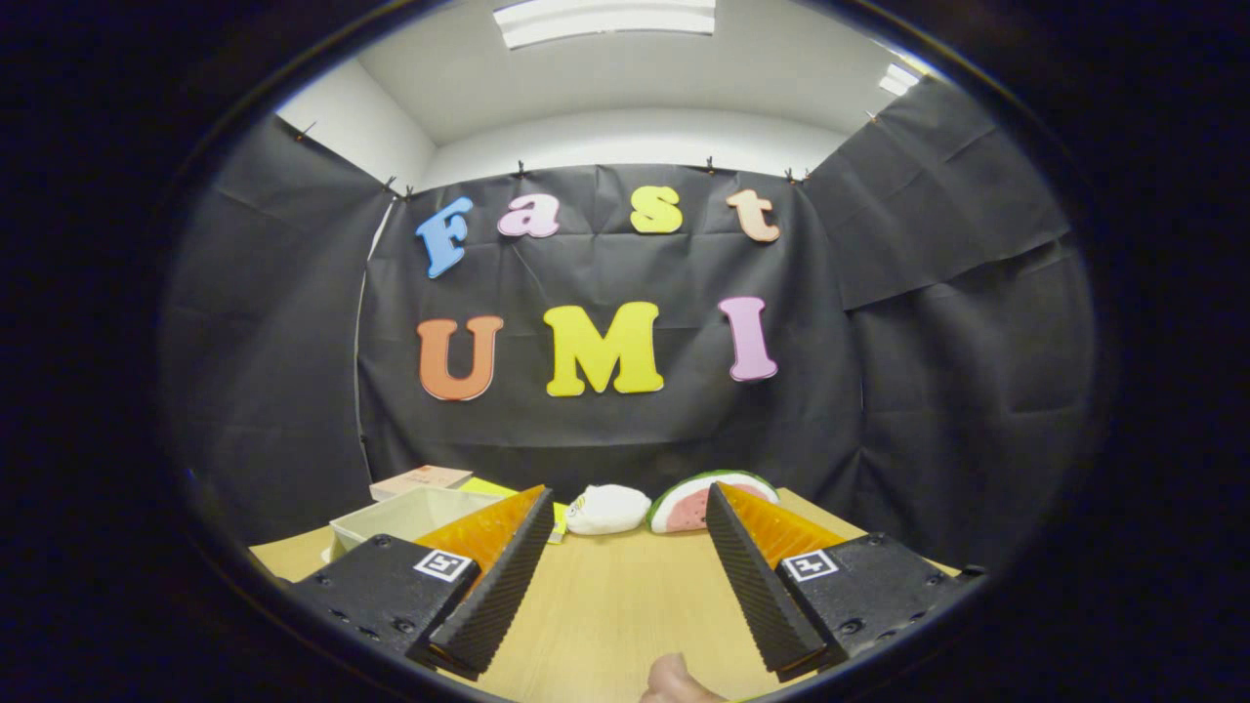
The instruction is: Open the storage box then place both shoes into the box .Put the left shoe in first, then the right shoe, with the right side of both shoes facing outward in a uniform manner.
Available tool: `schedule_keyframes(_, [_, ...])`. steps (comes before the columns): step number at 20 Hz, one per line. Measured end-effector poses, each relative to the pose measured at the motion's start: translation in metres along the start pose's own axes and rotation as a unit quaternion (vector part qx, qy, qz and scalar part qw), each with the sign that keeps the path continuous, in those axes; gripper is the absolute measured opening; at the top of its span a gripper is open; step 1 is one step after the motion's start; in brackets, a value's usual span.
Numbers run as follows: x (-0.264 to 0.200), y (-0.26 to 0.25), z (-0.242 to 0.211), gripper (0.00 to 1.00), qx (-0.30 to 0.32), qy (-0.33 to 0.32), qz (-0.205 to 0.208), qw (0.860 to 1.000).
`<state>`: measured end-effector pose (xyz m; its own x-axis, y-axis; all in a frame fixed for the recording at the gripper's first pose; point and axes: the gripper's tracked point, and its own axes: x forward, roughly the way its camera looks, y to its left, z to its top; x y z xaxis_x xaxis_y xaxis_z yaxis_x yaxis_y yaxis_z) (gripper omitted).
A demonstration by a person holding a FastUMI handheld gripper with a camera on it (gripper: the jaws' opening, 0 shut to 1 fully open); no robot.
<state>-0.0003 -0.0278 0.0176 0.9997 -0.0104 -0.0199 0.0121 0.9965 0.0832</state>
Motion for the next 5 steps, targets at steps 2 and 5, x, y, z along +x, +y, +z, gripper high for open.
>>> schedule_keyframes(2, [-0.0002,-0.0039,0.0007,1.00,-0.006,-0.005,-0.004,1.000])
schedule_keyframes(5, [-0.0011,-0.0064,-0.0069,1.00,-0.009,-0.004,-0.007,1.000])
